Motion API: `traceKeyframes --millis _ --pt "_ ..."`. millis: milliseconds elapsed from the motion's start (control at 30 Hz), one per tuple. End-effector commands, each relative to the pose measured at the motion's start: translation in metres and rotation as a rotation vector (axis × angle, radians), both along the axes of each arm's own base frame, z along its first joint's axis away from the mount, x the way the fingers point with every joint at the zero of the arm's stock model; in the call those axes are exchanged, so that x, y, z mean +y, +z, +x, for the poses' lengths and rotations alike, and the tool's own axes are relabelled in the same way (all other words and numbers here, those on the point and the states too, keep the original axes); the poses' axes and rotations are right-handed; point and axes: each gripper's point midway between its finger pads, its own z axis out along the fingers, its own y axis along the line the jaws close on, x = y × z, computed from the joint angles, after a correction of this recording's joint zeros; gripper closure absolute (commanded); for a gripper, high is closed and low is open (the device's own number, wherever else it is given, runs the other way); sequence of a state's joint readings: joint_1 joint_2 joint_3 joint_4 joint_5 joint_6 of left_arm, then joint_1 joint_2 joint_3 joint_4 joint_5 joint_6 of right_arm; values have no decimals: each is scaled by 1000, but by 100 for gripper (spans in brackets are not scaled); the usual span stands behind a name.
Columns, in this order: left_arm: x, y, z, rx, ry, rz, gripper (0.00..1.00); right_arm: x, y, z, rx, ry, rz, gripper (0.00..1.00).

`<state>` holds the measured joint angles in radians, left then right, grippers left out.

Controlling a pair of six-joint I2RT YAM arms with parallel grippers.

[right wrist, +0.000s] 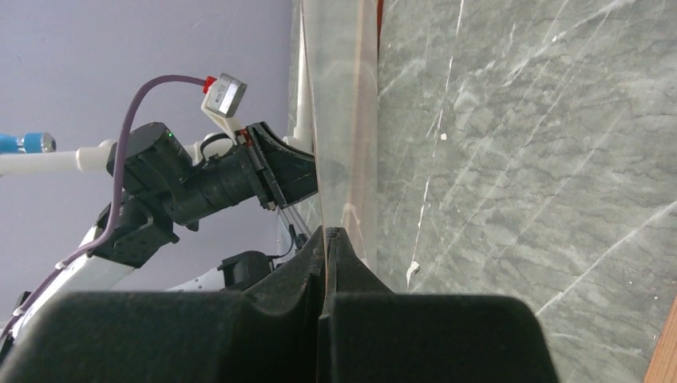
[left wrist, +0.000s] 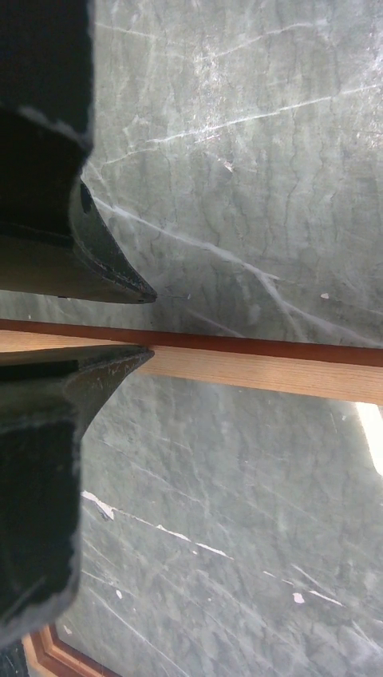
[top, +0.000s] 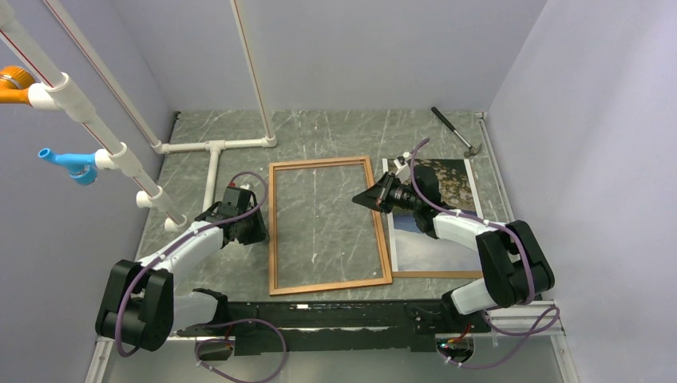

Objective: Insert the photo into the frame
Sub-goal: Place the photo frame item in the photo frame.

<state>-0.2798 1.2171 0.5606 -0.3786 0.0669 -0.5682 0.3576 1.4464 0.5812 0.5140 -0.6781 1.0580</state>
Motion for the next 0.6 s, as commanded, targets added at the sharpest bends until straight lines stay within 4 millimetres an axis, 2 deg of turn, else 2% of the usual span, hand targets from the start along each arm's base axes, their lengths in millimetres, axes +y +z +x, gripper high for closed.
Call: traceKeyframes --millis 0,567 --pt "20 -28 -23 105 1 106 70 8 3 -13 26 74 -4 100" --pt "20 -29 -24 111 -1 108 71 9 -26 -13 81 87 -40 100"
